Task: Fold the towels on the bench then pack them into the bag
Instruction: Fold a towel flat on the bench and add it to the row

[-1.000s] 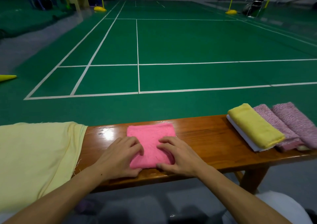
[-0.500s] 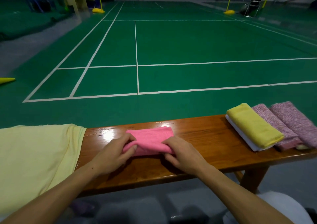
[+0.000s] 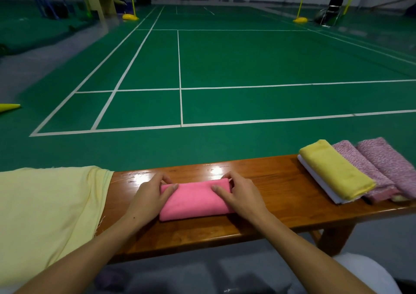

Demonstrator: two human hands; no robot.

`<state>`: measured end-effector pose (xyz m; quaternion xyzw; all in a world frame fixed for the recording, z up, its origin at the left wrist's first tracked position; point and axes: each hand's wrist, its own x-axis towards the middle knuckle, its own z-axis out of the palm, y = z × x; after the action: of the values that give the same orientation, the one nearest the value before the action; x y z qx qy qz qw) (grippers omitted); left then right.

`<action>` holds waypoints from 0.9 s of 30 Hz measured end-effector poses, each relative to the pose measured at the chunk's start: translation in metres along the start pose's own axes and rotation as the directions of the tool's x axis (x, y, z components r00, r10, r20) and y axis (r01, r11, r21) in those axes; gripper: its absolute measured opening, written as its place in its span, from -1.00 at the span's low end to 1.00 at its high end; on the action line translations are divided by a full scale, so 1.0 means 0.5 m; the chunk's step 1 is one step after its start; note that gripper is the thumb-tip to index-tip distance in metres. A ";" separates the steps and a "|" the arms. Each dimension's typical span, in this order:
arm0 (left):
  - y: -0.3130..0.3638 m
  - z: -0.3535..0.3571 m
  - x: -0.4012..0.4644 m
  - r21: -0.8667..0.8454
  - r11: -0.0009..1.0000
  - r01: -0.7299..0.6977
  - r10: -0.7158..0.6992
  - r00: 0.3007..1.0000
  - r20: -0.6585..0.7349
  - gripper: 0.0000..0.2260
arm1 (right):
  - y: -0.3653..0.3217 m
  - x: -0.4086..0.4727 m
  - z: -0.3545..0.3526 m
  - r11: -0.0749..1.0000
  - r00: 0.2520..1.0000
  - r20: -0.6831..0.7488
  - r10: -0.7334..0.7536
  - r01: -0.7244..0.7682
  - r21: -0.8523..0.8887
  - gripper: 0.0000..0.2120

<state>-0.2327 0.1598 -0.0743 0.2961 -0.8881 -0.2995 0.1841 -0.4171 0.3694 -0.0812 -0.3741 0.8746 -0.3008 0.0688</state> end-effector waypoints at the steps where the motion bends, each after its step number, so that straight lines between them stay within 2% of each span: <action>1: 0.002 -0.001 0.002 0.040 0.999 0.015 -0.014 1.000 -0.016 -0.84 | -0.001 0.002 0.000 0.995 0.999 -0.042 0.010 -0.014 -0.094 -0.49; 3: 0.011 -0.008 0.006 0.167 0.986 0.010 0.005 0.996 -0.086 -0.79 | -0.005 0.008 -0.008 0.976 0.987 -0.157 -0.030 -0.005 -0.219 -0.52; 5: 0.030 -0.005 -0.002 0.323 0.940 -0.106 0.161 0.976 -0.147 -0.74 | -0.022 0.007 -0.013 0.942 0.948 -0.226 -0.222 0.149 -0.300 -0.59; 6: 0.039 0.004 -0.011 0.365 0.909 -0.203 0.261 0.958 -0.118 -0.70 | -0.033 0.002 -0.010 0.909 0.920 -0.196 -0.339 0.266 -0.322 -0.60; 8: 0.043 0.034 -0.033 0.388 0.844 -0.370 0.382 0.923 0.051 -0.58 | -0.046 -0.021 0.016 0.824 0.878 0.010 -0.479 0.454 -0.339 -0.49; 10: 0.027 0.059 -0.043 0.436 0.800 -0.413 0.328 0.909 0.258 -0.47 | -0.040 -0.045 0.045 0.803 0.886 0.230 -0.403 0.462 -0.377 -0.27; 12: 0.011 0.054 -0.030 0.443 0.813 -0.378 0.225 0.906 0.359 -0.40 | -0.028 -0.052 0.050 0.821 0.902 0.318 -0.292 0.407 -0.400 -0.19; 14: 0.011 0.034 -0.009 0.410 0.860 -0.304 0.151 0.919 0.364 -0.36 | -0.030 -0.046 0.032 0.831 0.909 0.312 -0.276 0.389 -0.398 -0.24; 17: 0.009 -0.003 0.018 0.444 0.856 -0.266 0.135 0.943 0.304 -0.41 | -0.035 -0.034 0.007 0.839 0.921 0.283 -0.269 0.368 -0.401 -0.41; 19: 0.002 -0.023 0.024 0.415 0.878 -0.241 0.098 0.937 0.337 -0.44 | -0.031 -0.029 -0.005 0.847 0.925 0.285 -0.250 0.352 -0.399 -0.44; 23: 0.007 -0.037 0.034 0.259 0.955 -0.144 0.009 0.888 0.460 -0.50 | -0.019 -0.010 -0.036 0.924 0.903 0.410 -0.130 0.260 -0.279 -0.27; 27: 0.028 -0.035 0.037 0.212 0.952 -0.220 0.071 0.833 0.549 -0.55 | -0.024 0.003 -0.045 0.952 0.867 0.496 -0.048 0.190 -0.241 -0.15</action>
<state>-0.2437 0.1496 -0.0493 0.1539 -0.9560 -0.2329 -0.0897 -0.4186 0.3725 -0.0557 -0.4969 0.8381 -0.0739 0.2126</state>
